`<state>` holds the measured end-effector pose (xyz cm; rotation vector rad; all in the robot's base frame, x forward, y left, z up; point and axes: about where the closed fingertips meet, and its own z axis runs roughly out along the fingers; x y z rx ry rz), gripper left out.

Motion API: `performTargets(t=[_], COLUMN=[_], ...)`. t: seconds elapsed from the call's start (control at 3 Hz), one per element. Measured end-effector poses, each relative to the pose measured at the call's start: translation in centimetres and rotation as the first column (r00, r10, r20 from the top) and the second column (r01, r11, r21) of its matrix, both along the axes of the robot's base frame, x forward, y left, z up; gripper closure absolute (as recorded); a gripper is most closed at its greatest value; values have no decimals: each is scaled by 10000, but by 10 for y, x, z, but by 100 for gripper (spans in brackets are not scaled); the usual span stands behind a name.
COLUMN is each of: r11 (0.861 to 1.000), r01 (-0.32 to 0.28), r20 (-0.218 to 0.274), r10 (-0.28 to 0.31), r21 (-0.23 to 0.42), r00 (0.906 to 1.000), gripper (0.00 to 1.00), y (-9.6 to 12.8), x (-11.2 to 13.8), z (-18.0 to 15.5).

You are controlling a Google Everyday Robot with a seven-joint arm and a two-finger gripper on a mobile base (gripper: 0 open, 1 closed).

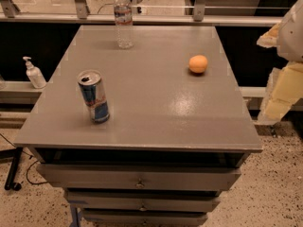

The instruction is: Knock redbull can over

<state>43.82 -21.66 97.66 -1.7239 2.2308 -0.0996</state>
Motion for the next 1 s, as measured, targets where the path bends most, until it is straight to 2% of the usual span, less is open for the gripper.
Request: performTargets(t=[0.33, 0.67, 1.0], r11=[10000, 9994, 9852], r01=[0, -29, 162], r20=[0, 4, -325], r10=[0, 29, -108], r21=[0, 338, 1709], r00=[10000, 10000, 9994], gripper=[0, 0, 0], y=[0, 1, 21], x=[0, 2, 3], z=[0, 0, -22])
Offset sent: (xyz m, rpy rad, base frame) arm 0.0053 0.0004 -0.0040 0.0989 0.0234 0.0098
